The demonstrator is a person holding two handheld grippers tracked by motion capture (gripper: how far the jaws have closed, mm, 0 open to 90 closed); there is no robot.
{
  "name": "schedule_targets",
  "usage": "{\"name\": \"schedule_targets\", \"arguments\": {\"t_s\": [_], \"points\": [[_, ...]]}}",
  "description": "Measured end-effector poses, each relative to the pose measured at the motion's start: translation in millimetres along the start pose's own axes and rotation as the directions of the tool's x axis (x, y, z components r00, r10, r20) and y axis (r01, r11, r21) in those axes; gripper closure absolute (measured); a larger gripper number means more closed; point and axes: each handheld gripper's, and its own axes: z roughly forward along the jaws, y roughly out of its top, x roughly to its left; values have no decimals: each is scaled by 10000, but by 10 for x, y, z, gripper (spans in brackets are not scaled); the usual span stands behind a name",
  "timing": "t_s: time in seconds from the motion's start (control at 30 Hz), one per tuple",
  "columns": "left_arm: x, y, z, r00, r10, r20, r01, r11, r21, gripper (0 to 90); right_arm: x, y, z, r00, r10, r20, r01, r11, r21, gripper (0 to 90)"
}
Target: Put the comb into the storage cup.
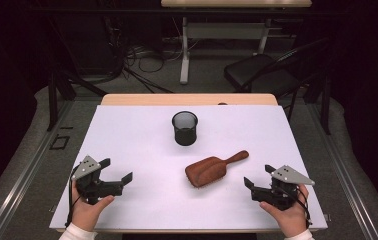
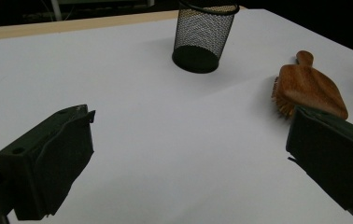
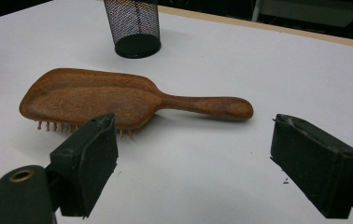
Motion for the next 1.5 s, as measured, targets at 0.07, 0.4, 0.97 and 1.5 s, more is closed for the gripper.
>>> {"name": "schedule_targets", "arguments": {"t_s": [0.07,0.4,0.97,1.5], "points": [[-4,66,11,9999,79,65,-79,10000,-10,7,-8,30,14,10000,-24,-60,24,10000,71,145],[24,353,184,9999,-104,-24,105,9988,479,65,-80,281,215,9999,-3,-143,15,9963,864,158],[1,833,469,9972,-82,743,19,9964,844,70,-161,602,459,9974,90,-708,33,9851,1720,179],[13,1001,766,9958,-99,911,24,9965,830,117,-284,732,621,9972,276,-694,-160,9868,1614,299]]}}
